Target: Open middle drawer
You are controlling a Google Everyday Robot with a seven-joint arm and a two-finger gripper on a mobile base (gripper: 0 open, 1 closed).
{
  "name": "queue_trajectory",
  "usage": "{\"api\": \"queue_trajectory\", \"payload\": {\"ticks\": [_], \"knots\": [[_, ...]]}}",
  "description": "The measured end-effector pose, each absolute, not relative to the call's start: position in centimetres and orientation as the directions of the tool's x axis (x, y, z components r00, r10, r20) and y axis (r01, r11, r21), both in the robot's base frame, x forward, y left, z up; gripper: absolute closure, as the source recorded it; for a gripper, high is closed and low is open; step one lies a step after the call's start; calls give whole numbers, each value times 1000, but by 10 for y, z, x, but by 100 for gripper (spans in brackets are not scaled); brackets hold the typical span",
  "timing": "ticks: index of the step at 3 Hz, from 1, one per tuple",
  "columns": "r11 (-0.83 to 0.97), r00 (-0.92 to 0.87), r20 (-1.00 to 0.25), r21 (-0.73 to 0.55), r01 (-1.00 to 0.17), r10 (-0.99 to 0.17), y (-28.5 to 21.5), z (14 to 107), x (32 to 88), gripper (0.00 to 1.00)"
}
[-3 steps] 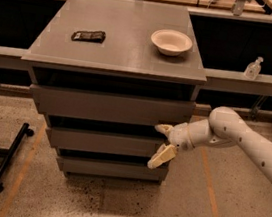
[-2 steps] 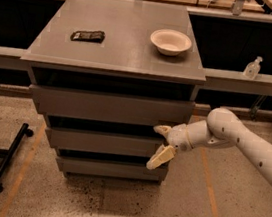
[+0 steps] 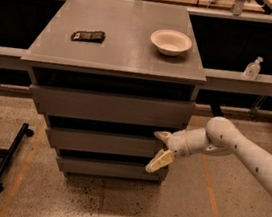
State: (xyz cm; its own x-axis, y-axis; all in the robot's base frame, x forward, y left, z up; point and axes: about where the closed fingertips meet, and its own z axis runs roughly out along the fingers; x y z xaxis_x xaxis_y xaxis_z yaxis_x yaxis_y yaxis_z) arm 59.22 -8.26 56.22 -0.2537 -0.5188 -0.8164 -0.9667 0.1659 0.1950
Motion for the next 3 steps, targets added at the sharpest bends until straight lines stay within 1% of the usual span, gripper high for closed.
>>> {"api": "queue_trajectory", "payload": {"ticks": [3], "knots": [[202, -290, -832, 219, -955, -473, -101, 512, 647, 0]]}}
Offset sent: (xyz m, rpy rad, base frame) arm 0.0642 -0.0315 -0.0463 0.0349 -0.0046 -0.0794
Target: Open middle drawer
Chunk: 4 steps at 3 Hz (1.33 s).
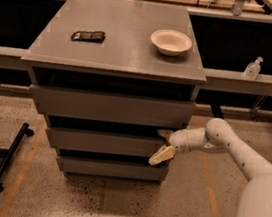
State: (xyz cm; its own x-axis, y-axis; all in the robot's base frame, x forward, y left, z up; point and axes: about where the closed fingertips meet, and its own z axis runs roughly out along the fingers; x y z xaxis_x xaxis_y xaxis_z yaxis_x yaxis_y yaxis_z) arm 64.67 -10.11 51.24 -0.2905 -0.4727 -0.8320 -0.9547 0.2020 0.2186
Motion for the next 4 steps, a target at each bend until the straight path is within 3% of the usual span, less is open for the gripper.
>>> {"api": "queue_trajectory", "payload": {"ticks": [3, 4], "knots": [[256, -351, -832, 261, -931, -429, -112, 461, 681, 0], [272, -368, -831, 272, -923, -418, -113, 459, 676, 18]]}}
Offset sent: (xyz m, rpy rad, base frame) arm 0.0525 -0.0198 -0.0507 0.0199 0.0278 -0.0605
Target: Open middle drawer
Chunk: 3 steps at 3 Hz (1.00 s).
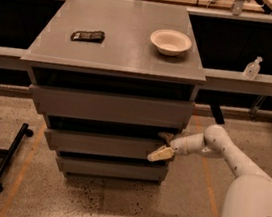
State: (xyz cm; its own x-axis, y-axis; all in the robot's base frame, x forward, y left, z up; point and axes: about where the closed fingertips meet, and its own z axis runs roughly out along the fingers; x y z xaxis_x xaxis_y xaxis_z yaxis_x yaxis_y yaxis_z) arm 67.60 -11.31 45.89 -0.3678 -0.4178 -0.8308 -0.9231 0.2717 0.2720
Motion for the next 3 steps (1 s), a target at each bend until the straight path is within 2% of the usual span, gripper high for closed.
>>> {"api": "queue_trajectory", "payload": {"ticks": [2, 3], "knots": [[272, -368, -831, 272, -923, -418, -113, 464, 676, 64], [267, -368, -830, 275, -923, -418, -110, 462, 675, 62]]}}
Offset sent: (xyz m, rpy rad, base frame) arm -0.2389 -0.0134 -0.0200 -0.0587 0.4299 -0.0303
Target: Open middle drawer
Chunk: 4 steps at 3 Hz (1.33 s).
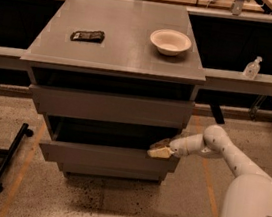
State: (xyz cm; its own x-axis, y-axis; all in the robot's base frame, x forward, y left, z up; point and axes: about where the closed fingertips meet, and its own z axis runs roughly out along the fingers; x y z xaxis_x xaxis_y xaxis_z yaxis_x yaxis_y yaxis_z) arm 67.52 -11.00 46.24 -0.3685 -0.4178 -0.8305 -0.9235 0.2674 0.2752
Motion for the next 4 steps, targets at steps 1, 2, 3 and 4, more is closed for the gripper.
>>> {"api": "queue_trajectory", "payload": {"ticks": [1, 2, 3, 4], "knots": [[257, -381, -821, 294, -921, -425, -106, 462, 672, 39], [293, -448, -777, 348, -891, -442, -109, 457, 658, 16], [312, -517, -727, 415, -855, -452, -105, 452, 635, 0], [312, -517, -727, 415, -855, -452, -105, 454, 635, 0]]}}
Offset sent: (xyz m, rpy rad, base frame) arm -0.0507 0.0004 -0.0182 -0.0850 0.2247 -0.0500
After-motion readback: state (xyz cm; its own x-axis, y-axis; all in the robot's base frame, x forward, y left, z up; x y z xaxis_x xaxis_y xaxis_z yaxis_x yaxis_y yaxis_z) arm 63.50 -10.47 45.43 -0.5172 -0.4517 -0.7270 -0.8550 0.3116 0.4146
